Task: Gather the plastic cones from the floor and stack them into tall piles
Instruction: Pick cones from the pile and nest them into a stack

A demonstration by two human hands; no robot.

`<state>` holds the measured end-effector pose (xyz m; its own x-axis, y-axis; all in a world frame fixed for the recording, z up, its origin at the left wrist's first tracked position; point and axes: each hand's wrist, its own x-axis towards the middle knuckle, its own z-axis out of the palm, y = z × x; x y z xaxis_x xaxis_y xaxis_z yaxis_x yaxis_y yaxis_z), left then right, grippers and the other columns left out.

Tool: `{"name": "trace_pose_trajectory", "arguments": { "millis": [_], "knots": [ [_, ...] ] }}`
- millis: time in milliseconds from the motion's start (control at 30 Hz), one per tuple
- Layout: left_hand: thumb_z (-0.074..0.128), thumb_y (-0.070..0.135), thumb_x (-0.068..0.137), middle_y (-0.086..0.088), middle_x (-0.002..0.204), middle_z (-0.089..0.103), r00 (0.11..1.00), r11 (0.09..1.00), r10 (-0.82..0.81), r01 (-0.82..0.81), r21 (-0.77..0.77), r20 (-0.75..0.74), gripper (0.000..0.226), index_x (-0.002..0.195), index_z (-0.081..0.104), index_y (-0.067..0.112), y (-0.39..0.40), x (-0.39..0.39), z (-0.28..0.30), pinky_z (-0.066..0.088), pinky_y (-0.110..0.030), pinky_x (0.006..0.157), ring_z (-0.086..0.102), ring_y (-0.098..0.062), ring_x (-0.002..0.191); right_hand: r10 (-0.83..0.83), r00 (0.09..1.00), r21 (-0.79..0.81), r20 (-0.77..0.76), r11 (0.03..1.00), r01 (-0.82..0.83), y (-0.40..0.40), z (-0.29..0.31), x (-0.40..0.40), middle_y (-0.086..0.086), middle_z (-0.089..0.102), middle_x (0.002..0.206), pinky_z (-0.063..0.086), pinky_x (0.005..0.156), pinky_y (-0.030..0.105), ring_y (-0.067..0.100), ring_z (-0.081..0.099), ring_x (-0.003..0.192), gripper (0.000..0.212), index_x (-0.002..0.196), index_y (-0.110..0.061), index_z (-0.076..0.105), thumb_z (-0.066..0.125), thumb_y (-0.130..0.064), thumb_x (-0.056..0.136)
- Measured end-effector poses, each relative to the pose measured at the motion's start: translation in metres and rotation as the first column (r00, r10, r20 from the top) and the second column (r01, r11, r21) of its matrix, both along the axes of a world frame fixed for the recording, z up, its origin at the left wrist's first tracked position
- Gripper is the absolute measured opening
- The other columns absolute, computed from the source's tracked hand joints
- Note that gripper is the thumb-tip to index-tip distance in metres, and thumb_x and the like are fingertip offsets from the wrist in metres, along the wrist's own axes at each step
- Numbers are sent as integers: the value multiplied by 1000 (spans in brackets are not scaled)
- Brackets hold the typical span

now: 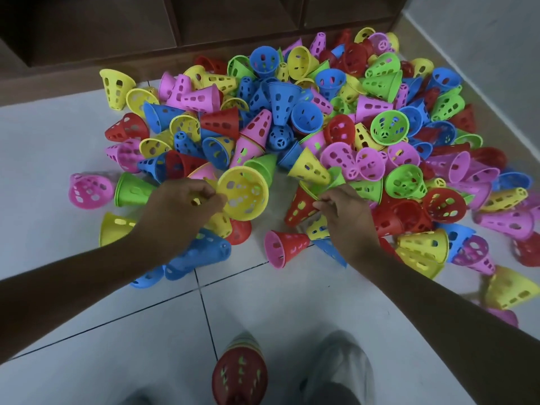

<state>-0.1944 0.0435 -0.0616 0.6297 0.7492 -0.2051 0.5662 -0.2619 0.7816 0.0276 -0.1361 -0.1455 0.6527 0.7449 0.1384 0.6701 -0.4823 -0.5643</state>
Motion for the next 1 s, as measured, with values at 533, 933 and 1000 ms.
{"name": "trace_pose_trajectory", "arguments": {
  "millis": [533, 933, 1000],
  "knots": [
    [70, 31, 92, -7, 80, 76, 958, 895, 288, -263, -361, 15, 21, 80, 77, 15, -83, -108, 31, 56, -53, 89, 73, -34, 82, -220, 428, 55, -877, 838, 544, -50, 71, -117, 9, 73, 90, 60, 85, 44, 21, 68, 82, 17, 98, -12, 75, 65, -26, 97],
    [68, 30, 94, -3, 71, 76, 929, 880, 361, -311, -358, 79, 25, 76, 72, 13, -146, -151, 43, 55, -34, 73, 73, -17, 66, -124, 117, -80, -985, 942, 325, -105, 115, -191, 4, 68, 64, 50, 42, 23, 14, 65, 51, 25, 91, -7, 70, 52, -20, 102],
    [67, 30, 94, -3, 71, 76, 922, 871, 378, -324, -370, 82, 25, 78, 72, 12, -147, -152, 43, 56, -33, 74, 74, -18, 67, -184, 183, -122, -966, 944, 307, -107, 110, -201, 9, 76, 83, 57, 51, 30, 20, 74, 69, 25, 104, -7, 73, 57, -25, 101]
  ]
}}
